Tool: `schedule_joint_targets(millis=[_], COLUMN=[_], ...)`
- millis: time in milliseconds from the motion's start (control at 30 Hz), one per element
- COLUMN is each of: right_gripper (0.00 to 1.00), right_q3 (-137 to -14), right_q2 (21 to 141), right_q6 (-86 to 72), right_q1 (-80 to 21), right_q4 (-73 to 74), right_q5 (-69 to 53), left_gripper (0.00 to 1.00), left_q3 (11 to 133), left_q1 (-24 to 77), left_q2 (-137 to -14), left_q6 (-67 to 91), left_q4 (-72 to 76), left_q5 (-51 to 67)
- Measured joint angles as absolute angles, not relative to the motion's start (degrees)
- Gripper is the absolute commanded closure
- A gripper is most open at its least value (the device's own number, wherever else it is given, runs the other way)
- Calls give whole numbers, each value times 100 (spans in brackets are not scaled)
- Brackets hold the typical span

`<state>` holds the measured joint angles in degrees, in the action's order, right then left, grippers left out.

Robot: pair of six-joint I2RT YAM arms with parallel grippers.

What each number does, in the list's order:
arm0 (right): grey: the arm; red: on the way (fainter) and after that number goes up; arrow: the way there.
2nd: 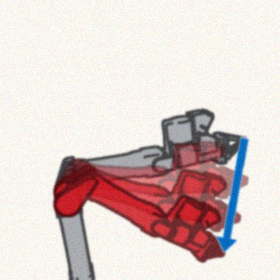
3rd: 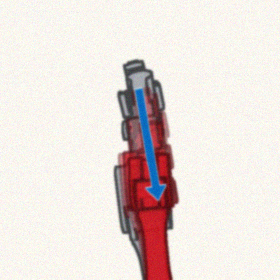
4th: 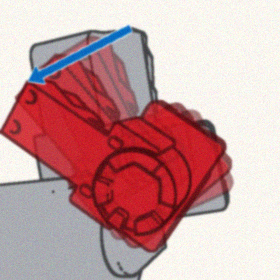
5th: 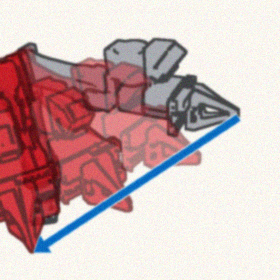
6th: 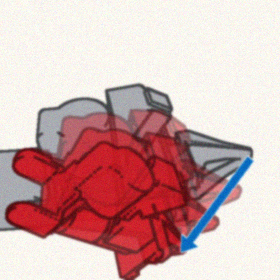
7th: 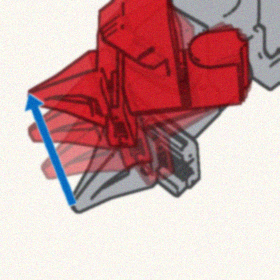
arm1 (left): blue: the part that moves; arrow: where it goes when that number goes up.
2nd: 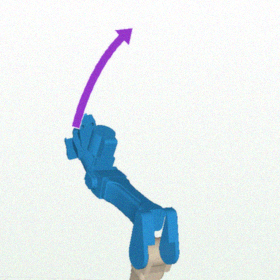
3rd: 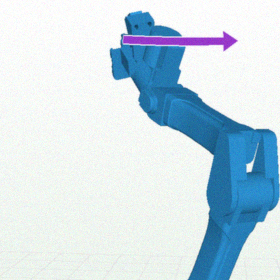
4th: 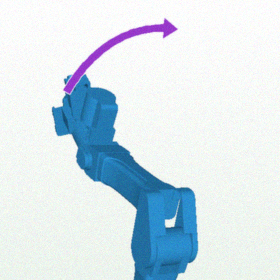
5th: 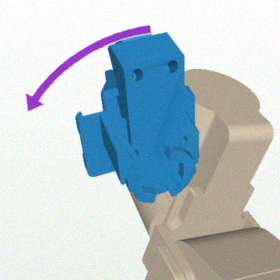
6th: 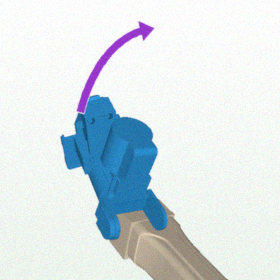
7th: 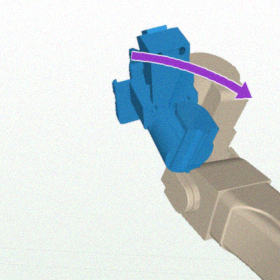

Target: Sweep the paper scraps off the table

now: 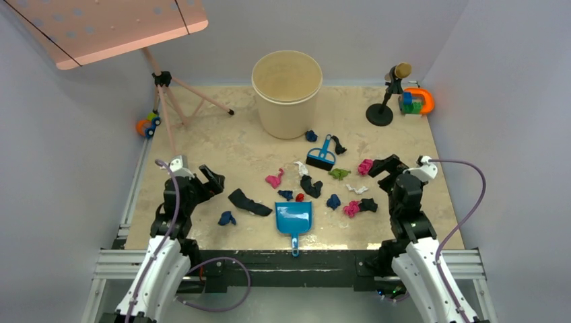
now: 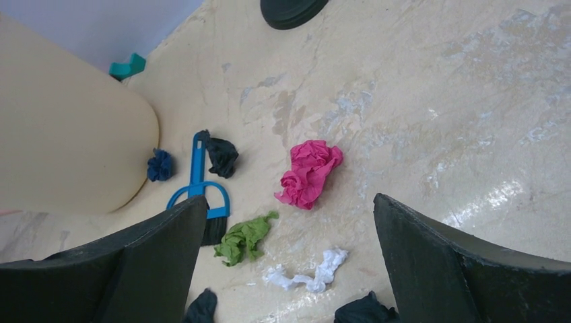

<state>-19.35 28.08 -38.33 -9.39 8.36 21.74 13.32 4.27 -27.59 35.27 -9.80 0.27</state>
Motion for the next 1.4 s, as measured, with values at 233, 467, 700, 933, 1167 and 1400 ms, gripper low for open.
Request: schedule_joint_targets(millis=[233, 467, 700, 933, 1167, 1400], right_gripper=[2, 3, 3, 2, 2, 2], right_q3=[-1977, -2047, -2049, -2047, -2049, -2049], right_q2=[3201, 3422, 3168, 3131, 3214, 3218], right_q6=[-4204, -4278, -4278, -4289, -4289, -4289], right_q1=[-939, -943, -943, -943, -943, -943], right_q4=[1149, 1288, 1286, 1284, 1286, 1286], right_q5=[2703, 2799, 2799, 2799, 2797, 2794], left_gripper=[0, 1, 4, 1, 0, 1], left_q3=[1260, 1564, 2257, 2985, 3975, 5513], left_q1=[851, 2401, 3824, 5996, 7391, 8291], left_q2=[-3323, -3817, -3940, -4775, -6405, -8350], left_q6=[3284, 2869, 3212, 4488, 5959, 6901], left_q4=[-285, -128, -1328, -2569, -3708, -4211], left_q5=[836, 602, -401, -1675, -2602, -3107])
